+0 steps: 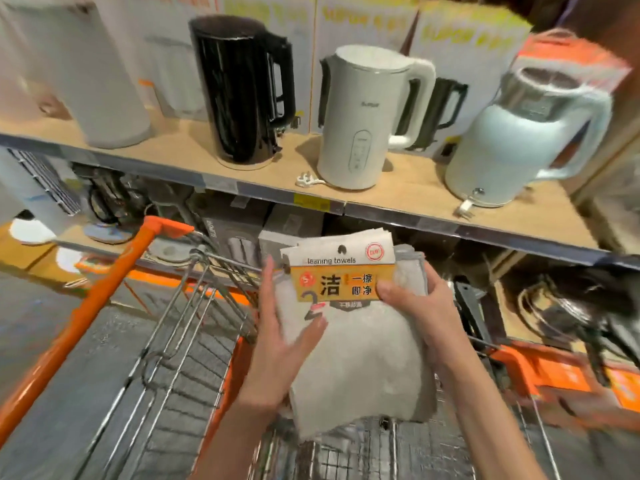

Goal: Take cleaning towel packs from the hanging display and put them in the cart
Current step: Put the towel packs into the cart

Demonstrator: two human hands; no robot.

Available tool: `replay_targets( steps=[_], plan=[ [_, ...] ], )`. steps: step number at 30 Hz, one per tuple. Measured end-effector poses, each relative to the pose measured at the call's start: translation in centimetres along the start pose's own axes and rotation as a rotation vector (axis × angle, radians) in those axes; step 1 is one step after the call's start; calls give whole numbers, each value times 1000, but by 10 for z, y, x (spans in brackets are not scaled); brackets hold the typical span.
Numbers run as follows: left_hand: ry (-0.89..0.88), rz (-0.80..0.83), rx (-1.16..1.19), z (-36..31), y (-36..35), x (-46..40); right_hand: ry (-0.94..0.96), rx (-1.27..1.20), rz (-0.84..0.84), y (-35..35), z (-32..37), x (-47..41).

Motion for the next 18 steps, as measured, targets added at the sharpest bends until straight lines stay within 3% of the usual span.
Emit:
replay_targets(
  steps=[6,18],
  plan=[
    [-116,328,-135,-40,19,11,-36,-83,-234,-22,16,54],
    [15,682,40,-75,85,53,-40,-180,-631,-102,14,197]
  ],
)
Point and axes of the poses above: each hand's wrist, its own x-axis away from the middle knuckle, its own y-axis out of the back of the hand, z = x × y, the point moved 4 cm from there along -x, towards the middle knuckle, and after that the axes turned 5 degrees about x, right-handed, at the moved point
